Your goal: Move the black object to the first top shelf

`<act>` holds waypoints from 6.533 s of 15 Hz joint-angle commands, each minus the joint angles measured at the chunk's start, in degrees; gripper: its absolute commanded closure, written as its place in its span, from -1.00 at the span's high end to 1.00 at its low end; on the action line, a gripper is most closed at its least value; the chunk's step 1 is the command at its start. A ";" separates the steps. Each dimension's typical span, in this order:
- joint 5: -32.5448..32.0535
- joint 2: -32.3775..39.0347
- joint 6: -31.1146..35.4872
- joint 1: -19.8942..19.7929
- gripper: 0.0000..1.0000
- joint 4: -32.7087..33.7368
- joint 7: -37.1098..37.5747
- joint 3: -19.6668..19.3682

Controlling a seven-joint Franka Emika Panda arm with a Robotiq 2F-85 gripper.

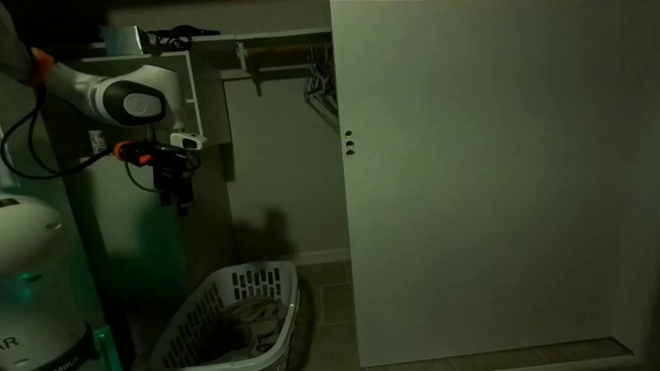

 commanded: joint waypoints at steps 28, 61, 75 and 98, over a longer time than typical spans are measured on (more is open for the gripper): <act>-14.82 20.82 12.20 8.96 1.00 55.72 -21.90 10.23; -22.39 55.68 17.60 17.85 1.00 101.33 -11.47 20.27; -28.61 66.87 16.35 31.06 1.00 117.14 -2.55 6.78; -27.28 67.41 8.40 33.69 -0.85 123.93 -3.66 2.46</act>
